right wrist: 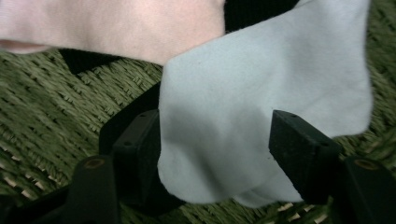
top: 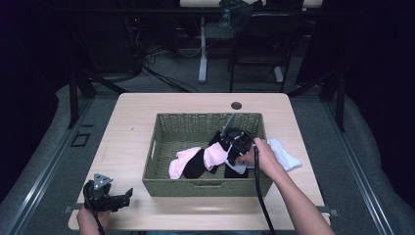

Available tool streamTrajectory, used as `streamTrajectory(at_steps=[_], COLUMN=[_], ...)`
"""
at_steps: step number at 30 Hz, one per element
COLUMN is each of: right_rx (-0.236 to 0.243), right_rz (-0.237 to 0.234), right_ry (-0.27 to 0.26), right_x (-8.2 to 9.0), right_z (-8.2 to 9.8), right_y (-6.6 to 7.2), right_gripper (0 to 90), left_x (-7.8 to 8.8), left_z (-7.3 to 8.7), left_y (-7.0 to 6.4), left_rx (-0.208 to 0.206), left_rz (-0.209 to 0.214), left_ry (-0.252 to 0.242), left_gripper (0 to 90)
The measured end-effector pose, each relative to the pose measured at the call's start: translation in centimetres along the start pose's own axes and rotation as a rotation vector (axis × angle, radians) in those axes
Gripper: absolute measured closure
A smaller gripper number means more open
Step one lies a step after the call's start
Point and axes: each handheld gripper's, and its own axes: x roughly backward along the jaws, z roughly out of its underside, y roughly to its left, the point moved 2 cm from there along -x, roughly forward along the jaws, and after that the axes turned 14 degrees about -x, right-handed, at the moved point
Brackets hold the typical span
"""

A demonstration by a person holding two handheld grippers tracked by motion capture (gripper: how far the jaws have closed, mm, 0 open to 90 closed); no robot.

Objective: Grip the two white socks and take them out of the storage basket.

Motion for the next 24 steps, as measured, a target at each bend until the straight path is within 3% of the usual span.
streamTrajectory(at_steps=[1, 2, 4, 6, 9, 11, 12, 14, 16, 24], right_rx=[0.023, -0.029, 0.053, -0.001, 0.01, -0.01, 0.01, -0.005, 0.014, -0.003], right_rz=[0.021, 0.004, 0.064, 0.04, 0.053, 0.045, 0.06, 0.048, 0.054, -0.008], right_ry=[0.029, -0.026, 0.087, 0.027, 0.049, 0.018, 0.038, 0.007, 0.004, -0.065], right_x=[-0.1, -0.9, -0.4, -0.9, -0.8, -0.9, -0.6, -0.4, 0.2, 3.6], right_z=[-0.1, 0.0, -0.4, -0.2, -0.2, 0.0, -0.1, 0.0, 0.0, 0.0], right_y=[-0.1, 0.2, -0.2, 0.3, 0.3, 0.5, 0.4, 0.6, 0.4, 0.0], right_gripper=[32.3, 32.4, 39.6, 56.5, 76.7, 84.7, 85.8, 86.8, 87.0, 87.1], left_x=[0.0, 0.0, 0.0, 0.0, 0.0, 0.0, 0.0, 0.0, 0.0, 0.0], left_z=[0.0, 0.0, 0.0, 0.0, 0.0, 0.0, 0.0, 0.0, 0.0, 0.0], left_y=[0.0, 0.0, 0.0, 0.0, 0.0, 0.0, 0.0, 0.0, 0.0, 0.0], left_rx=[0.001, -0.002, 0.002, 0.003, 0.0, -0.002, -0.002, -0.002, 0.0, -0.001], left_rz=[-0.001, -0.001, -0.001, -0.003, -0.001, -0.001, 0.0, 0.0, -0.002, -0.005], left_ry=[-0.002, 0.001, -0.001, 0.0, 0.001, 0.001, 0.001, 0.0, -0.001, -0.001], left_gripper=[0.2, 0.2, 0.2, 0.2, 0.2, 0.2, 0.2, 0.2, 0.2, 0.2])
